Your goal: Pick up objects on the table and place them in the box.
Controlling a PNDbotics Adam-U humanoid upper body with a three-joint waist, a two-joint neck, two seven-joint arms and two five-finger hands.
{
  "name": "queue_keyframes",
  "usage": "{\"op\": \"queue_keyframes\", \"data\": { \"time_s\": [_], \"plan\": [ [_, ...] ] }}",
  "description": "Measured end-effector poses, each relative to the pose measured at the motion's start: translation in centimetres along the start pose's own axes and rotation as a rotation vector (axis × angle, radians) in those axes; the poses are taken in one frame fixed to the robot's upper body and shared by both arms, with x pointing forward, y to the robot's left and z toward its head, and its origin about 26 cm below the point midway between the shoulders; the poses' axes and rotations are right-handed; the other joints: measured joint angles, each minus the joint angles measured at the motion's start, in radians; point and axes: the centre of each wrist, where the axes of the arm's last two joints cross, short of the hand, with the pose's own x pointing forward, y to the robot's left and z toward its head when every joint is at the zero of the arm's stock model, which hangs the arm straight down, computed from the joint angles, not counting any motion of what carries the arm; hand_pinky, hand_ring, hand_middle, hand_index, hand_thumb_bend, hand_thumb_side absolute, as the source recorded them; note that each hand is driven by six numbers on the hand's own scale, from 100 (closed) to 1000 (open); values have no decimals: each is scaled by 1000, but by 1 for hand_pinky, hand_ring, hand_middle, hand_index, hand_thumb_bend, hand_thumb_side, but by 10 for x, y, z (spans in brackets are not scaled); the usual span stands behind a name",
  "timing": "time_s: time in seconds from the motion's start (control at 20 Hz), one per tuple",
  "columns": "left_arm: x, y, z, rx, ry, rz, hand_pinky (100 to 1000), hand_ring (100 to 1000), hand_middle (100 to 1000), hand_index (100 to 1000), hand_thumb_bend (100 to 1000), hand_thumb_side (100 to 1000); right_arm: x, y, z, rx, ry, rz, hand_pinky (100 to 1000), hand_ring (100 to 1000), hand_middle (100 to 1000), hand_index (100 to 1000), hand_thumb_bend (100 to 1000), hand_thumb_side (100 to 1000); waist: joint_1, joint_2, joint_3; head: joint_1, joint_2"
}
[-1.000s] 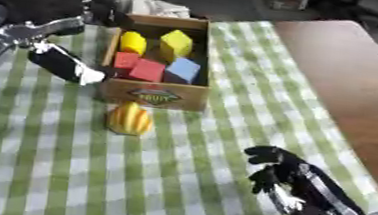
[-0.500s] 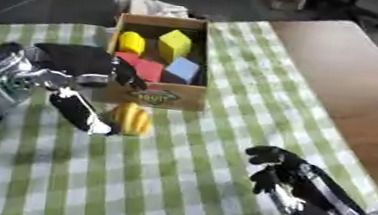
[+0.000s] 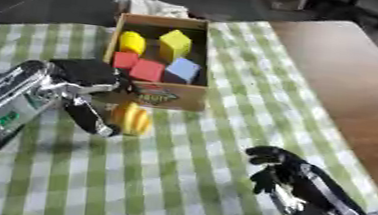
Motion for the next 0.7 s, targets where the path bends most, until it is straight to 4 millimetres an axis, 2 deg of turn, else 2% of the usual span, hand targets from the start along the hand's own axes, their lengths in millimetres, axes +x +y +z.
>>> {"op": "queue_keyframes", "data": {
  "time_s": [0.2, 0.3, 0.45, 0.55, 0.7],
  "plan": [
    [1, -8, -11, 11, 12, 1, 709, 688, 714, 875, 342, 324, 0, 0, 0, 0, 0, 0, 685, 494, 825, 752, 100, 478, 0, 0, 0, 1, 0],
    [2, -10, -14, 22, 10, 0, 652, 608, 623, 805, 297, 311, 0, 0, 0, 0, 0, 0, 685, 494, 825, 751, 100, 477, 0, 0, -1, 1, 0],
    [4, -9, -14, 40, -4, -4, 519, 462, 449, 651, 169, 275, 0, 0, 0, 1, 0, 0, 684, 494, 824, 751, 100, 477, 0, 0, -1, 1, 0],
    [8, -2, -10, 69, -28, -6, 482, 408, 378, 589, 103, 259, 0, 0, 0, 0, 0, 0, 685, 494, 824, 751, 100, 477, 1, 0, 2, 0, 0],
    [14, 25, 9, 159, -67, -15, 485, 407, 371, 585, 100, 242, 0, 0, 0, 0, 0, 0, 685, 494, 824, 751, 100, 478, 6, 0, 6, 0, 0]
  ]
}}
